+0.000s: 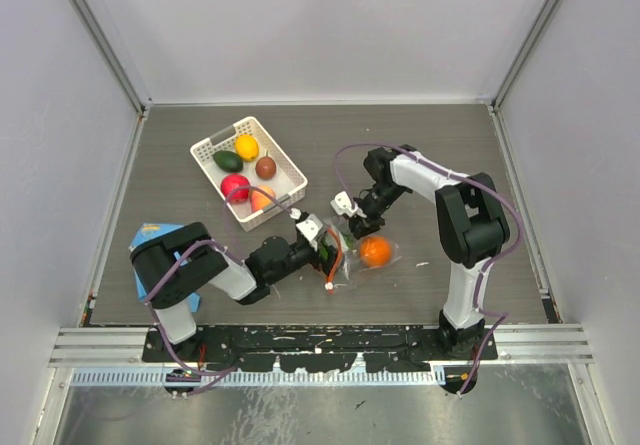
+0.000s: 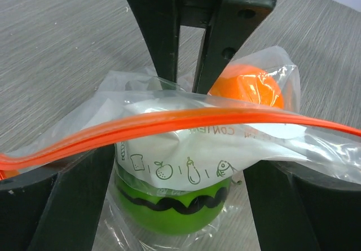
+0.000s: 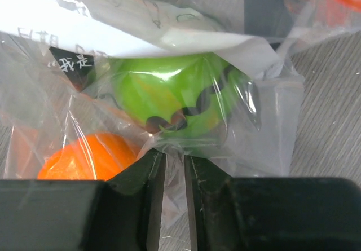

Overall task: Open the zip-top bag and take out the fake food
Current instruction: Pick up the fake fruit from the zipper food storage bag.

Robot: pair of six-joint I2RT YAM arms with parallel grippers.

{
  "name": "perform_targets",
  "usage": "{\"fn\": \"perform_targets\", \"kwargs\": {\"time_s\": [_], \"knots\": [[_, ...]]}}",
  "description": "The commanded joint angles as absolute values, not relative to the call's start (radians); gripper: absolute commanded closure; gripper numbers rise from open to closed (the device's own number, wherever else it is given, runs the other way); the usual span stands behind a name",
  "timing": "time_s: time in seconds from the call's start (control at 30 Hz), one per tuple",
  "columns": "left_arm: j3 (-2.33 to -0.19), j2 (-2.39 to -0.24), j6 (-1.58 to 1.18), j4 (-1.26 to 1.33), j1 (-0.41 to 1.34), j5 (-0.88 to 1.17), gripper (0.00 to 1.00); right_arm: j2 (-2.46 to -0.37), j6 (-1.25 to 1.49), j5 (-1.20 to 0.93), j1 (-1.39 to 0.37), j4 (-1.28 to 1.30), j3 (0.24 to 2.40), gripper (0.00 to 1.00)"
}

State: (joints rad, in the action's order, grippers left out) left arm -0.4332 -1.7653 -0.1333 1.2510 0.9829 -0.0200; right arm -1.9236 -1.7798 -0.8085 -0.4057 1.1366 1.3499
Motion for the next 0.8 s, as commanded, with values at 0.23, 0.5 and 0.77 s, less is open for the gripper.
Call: {"fn": "perform_targets", "kwargs": {"time_s": [0.23, 0.5, 0.77], "knots": [[-0.329, -1.679, -0.097, 1.341, 0.988, -0.025, 0.02, -1.855, -1.816, -0.929, -0.312, 1.208, 1.398, 0.59], [-0.367, -1.508, -0.073, 0.996, 0.987, -0.006, 0.02, -1.812, -1.871, -0.997, -0.316, 1.219, 1.375, 0.43], [-0.373, -1.461, -0.081, 0.89, 0.987, 0.004, 0.06, -1.741, -1.716, -0.974, -0.364, 1.01, 1.282, 0.36]]}}
